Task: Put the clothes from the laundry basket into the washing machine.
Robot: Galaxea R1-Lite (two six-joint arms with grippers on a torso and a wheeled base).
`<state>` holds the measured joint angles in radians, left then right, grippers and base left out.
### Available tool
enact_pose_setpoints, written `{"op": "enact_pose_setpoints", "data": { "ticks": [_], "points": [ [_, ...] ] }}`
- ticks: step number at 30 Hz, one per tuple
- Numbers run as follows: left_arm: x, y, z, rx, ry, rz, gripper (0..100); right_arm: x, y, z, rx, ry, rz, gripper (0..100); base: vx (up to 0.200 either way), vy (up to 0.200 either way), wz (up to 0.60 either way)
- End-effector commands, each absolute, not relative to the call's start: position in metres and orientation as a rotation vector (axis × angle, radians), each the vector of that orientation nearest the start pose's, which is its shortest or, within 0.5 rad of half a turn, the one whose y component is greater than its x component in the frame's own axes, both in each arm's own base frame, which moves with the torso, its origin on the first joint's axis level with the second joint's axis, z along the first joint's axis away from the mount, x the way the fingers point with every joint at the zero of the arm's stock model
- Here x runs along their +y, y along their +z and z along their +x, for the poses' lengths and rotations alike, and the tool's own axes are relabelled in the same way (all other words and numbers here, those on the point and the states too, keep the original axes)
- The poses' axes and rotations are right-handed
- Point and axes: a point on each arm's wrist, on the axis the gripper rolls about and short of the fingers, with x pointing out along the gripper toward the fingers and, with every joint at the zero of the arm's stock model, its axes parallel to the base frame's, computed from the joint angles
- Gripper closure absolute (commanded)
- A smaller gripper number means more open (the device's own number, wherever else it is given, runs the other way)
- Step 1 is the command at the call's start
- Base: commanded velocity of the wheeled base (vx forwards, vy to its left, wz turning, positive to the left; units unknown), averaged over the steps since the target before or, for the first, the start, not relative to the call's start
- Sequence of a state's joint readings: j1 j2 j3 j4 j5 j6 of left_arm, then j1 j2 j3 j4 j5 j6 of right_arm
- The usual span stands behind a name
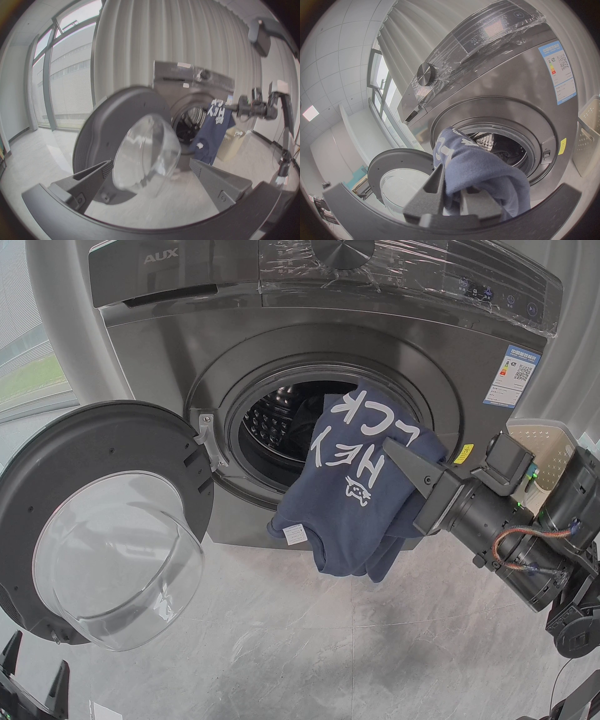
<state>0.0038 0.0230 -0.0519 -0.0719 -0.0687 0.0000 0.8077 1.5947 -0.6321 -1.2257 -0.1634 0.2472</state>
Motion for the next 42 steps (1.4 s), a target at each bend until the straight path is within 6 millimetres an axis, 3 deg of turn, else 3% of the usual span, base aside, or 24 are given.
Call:
{"op": "enact_pose_setpoints", "data": {
  "ticks": [1,3,5,11,15,19,27,42],
  "points": [
    [-0.007,0.172,-0.016,-0.167,-0.253,-0.039,0,0.195,0.228,0.196,-0.166,0.658,0.365,100,0.000,0.000,0.00],
    [-0.008,0.172,-0.010,-0.125,-0.325,-0.043,0,0.197,0.228,0.198,-0.166,0.658,0.365,100,0.000,0.000,0.00],
    [-0.012,0.167,0.024,0.087,-0.544,-0.069,0,0.202,0.231,0.205,-0.180,0.661,0.369,100,0.000,0.000,0.00],
    [-0.018,0.158,0.081,0.279,-0.686,-0.039,0,0.200,0.240,0.220,-0.217,0.632,0.378,100,0.000,0.000,0.00],
    [-0.035,0.153,0.108,0.313,-0.790,-0.032,0,0.198,0.244,0.225,-0.237,0.621,0.383,100,0.000,0.000,0.00],
    [-0.068,0.146,0.137,0.384,-0.822,-0.037,0,0.201,0.244,0.228,-0.239,0.624,0.383,100,0.000,0.000,0.00],
    [-0.104,0.132,0.180,0.370,-0.840,-0.046,0,0.201,0.247,0.229,-0.240,0.621,0.384,100,0.000,0.000,0.00],
    [-0.147,0.109,0.227,0.277,-0.863,-0.100,0,0.211,0.228,0.233,-0.187,0.631,0.365,100,0.000,0.000,0.00]
  ]
}}
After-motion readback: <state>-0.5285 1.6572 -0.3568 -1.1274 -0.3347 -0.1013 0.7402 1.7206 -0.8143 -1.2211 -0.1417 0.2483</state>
